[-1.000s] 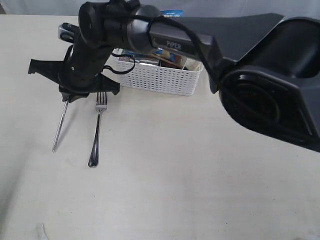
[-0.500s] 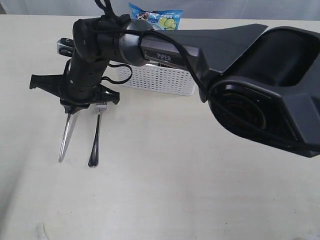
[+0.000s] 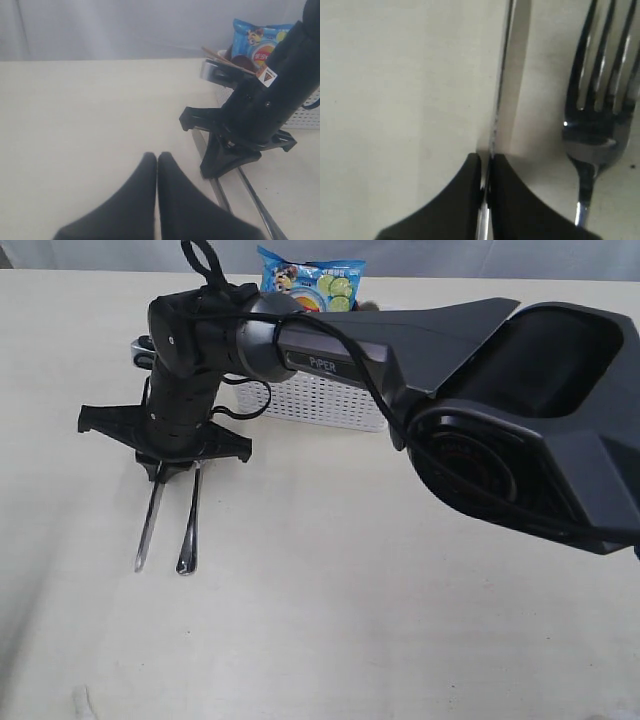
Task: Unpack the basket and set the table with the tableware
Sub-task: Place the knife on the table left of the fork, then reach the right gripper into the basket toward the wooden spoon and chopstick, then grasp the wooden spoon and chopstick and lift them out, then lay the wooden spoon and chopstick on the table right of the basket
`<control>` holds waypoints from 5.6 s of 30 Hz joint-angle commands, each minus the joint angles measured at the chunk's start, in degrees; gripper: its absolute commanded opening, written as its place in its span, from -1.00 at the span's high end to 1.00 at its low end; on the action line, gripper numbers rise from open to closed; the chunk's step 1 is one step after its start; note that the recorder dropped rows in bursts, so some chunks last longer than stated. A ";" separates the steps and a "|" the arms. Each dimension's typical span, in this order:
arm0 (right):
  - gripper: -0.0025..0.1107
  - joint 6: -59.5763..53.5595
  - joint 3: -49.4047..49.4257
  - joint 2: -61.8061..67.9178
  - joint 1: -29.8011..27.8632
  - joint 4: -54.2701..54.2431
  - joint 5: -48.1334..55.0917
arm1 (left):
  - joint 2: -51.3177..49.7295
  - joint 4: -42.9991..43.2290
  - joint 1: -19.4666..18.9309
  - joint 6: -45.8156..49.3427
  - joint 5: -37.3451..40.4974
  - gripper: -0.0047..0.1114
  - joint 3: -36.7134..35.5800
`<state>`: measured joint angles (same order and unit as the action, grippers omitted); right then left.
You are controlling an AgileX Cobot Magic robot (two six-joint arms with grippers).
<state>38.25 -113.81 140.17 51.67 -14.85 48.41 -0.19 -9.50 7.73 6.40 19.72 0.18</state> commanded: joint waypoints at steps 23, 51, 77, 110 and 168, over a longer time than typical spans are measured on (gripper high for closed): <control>0.44 2.21 -0.07 -0.06 -0.12 2.86 3.11 | 0.19 0.25 0.44 -0.17 -0.10 0.92 -0.18; 0.26 -25.46 -0.07 -20.19 -0.24 13.33 8.90 | 0.19 0.25 0.44 -0.05 -0.10 0.92 -0.18; 0.25 -39.61 -0.07 -15.26 -13.58 25.15 1.09 | 0.19 0.00 0.44 -0.04 -0.10 0.92 -0.18; 0.44 -42.62 -0.07 -3.28 -15.57 27.72 -8.27 | 0.19 0.00 0.44 -0.04 -0.10 0.92 -0.18; 0.96 -30.29 42.62 -25.11 -52.10 14.09 -10.06 | 0.19 0.00 0.44 -0.04 -0.10 0.92 -0.18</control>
<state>7.33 -76.28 115.49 0.82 0.56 46.59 -0.19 -9.50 7.73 6.40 19.72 0.18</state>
